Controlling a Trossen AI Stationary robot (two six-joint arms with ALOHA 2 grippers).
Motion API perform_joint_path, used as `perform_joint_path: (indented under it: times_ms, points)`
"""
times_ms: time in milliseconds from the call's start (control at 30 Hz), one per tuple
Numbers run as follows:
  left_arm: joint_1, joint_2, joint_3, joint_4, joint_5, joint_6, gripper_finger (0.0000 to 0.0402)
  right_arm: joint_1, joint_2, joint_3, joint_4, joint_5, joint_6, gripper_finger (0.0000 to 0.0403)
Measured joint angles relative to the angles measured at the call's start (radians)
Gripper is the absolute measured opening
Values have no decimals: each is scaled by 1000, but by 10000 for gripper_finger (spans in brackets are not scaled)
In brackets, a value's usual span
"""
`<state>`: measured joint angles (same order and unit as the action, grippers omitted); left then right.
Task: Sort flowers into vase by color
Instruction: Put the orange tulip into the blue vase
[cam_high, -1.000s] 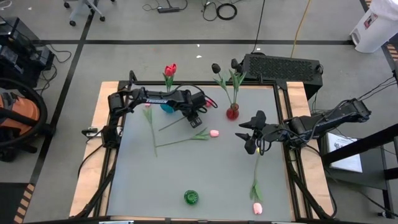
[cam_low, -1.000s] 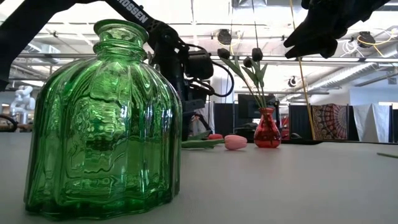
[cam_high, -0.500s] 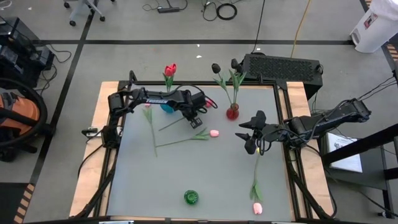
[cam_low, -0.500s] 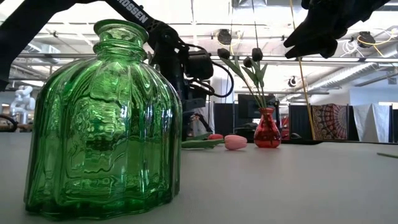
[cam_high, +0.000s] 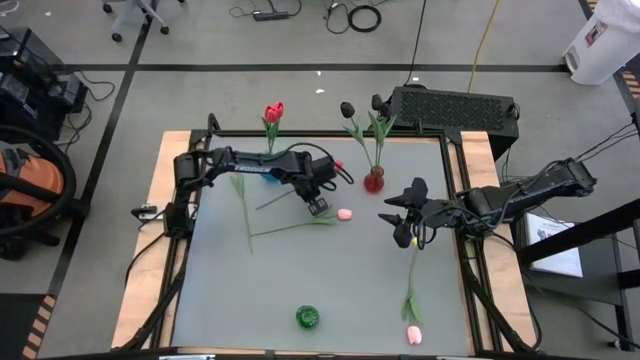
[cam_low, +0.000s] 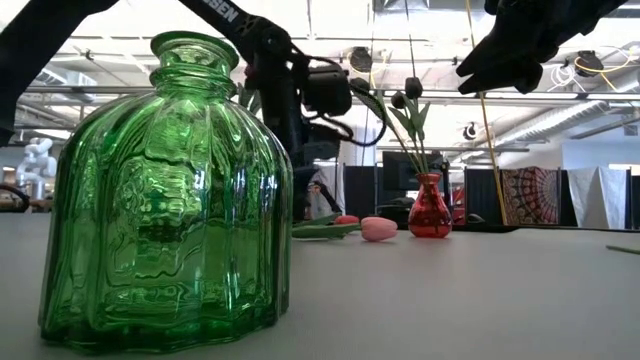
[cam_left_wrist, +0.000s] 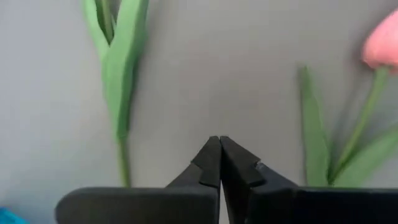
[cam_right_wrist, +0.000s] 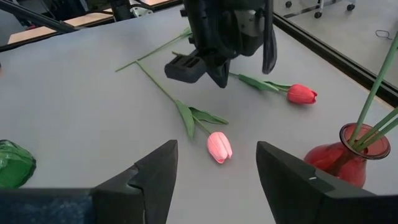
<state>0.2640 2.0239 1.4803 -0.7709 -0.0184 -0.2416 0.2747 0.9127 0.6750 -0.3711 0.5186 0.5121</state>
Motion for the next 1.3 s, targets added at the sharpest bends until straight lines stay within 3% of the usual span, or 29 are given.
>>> perform_joint_path:
  times_ms: [233,500,1300]
  points:
    - [-8,0,96,-28,2,72,88,0,0,0,0,0,0,210]
    - [-3,-1,115,-37,-15,67,174,0,0,0,0,0,0,210]
    - [122,23,115,-70,46,41,180,0,0,0,0,0,-4,210]
